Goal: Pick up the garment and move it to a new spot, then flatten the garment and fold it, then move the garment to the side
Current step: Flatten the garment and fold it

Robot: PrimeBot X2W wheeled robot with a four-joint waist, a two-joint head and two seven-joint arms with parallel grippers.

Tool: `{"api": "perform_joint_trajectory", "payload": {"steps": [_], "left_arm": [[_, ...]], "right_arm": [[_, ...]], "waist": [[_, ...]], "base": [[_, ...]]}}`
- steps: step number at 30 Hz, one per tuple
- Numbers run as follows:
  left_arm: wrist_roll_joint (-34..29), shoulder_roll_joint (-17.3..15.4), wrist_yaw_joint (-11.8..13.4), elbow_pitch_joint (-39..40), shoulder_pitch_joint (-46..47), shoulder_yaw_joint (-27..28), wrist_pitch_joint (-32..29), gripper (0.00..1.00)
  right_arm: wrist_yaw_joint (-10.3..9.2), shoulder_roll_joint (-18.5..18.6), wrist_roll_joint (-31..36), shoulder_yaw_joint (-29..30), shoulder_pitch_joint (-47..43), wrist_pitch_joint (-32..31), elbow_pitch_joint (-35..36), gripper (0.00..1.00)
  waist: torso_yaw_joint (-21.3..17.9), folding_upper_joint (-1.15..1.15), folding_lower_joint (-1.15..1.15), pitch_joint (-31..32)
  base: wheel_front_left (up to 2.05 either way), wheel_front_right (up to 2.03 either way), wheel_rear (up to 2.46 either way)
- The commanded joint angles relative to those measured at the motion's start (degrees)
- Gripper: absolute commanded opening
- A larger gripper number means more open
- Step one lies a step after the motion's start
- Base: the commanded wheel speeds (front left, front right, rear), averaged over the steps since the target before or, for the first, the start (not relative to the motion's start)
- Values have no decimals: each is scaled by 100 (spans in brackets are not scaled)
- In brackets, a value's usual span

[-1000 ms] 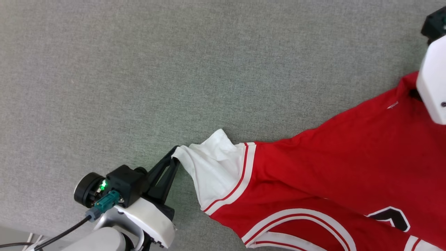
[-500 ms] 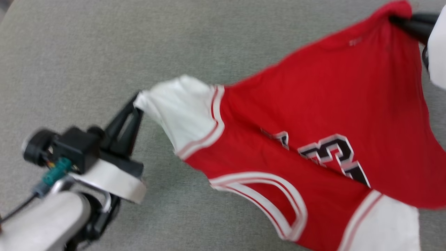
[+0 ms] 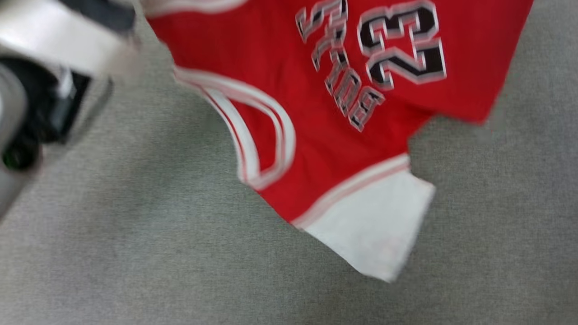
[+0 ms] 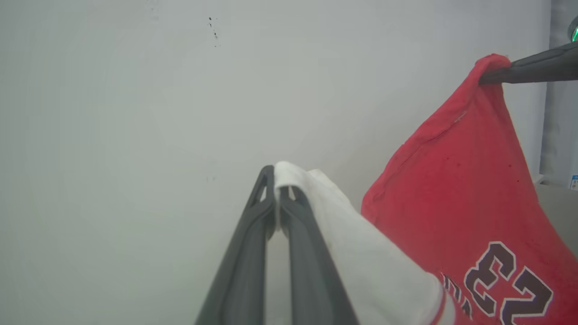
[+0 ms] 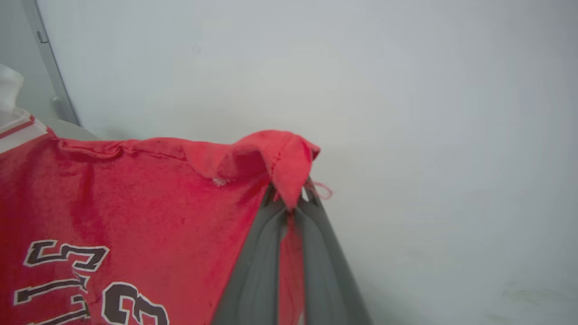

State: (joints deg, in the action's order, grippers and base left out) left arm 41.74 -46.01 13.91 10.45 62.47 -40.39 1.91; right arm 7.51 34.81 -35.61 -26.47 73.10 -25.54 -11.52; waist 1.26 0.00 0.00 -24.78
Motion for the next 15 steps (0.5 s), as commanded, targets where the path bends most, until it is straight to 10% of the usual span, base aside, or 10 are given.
{"api": "perform_joint_trajectory", "payload": {"steps": [1,15], "left_arm": [[16,122,-97,-123,302,44,-51,0],[-296,1186,-1238,-2501,3907,236,-395,0]], "right_arm": [[-5,-140,141,87,201,98,-91,0],[-6,-885,1577,635,2707,554,-1677,0]], "waist": [[-107,0,0,-161],[-231,0,0,-937]], "base": [[0,0,0],[0,0,0]]}}
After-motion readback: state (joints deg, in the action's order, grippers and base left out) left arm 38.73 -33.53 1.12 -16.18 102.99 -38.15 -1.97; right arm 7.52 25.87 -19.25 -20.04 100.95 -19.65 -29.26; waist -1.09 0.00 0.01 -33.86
